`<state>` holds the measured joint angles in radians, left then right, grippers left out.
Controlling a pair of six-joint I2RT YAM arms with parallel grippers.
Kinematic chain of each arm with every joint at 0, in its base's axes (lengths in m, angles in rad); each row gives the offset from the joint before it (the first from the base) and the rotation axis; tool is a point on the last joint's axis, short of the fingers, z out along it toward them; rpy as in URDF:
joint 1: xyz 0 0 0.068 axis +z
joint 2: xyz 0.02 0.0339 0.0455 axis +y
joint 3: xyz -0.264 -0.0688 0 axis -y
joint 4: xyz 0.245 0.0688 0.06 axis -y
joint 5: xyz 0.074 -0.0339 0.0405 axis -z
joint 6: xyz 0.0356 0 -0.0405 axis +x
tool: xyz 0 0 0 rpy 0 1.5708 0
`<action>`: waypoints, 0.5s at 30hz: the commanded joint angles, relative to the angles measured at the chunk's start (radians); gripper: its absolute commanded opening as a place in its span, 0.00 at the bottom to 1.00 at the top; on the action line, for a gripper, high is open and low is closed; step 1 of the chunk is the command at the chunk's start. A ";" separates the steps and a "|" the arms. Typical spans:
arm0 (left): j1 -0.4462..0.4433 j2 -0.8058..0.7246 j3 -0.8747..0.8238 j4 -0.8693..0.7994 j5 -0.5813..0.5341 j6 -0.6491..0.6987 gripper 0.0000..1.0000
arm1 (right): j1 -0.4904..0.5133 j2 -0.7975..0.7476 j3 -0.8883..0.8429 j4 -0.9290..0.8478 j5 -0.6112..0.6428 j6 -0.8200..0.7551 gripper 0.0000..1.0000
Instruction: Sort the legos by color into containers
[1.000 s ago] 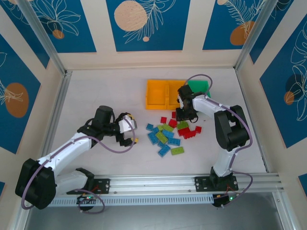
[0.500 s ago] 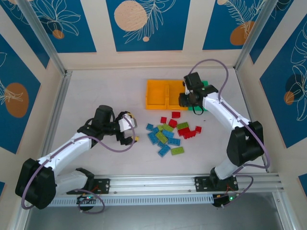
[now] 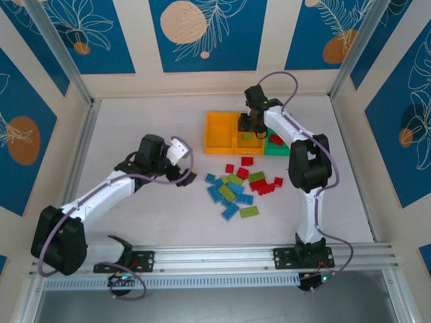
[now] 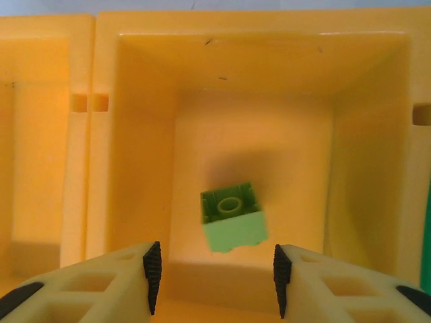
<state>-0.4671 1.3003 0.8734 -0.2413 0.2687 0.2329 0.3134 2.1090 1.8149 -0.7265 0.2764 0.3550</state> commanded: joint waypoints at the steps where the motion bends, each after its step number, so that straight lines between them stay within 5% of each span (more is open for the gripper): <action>1: -0.002 0.073 0.167 -0.217 -0.083 -0.208 0.96 | -0.006 -0.098 0.057 -0.055 -0.036 0.018 0.53; 5: -0.020 0.185 0.278 -0.304 -0.061 -0.451 0.78 | -0.018 -0.249 0.008 -0.120 -0.061 0.043 0.53; 10: -0.159 0.302 0.352 -0.307 -0.133 -0.728 0.71 | -0.028 -0.531 -0.176 -0.173 -0.151 0.100 0.63; 15: -0.212 0.480 0.472 -0.365 -0.184 -0.837 0.63 | -0.032 -0.750 -0.356 -0.199 -0.239 0.155 0.74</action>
<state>-0.6708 1.7245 1.2854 -0.5358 0.1432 -0.4664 0.2829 1.3964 1.5375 -0.8509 0.1261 0.4622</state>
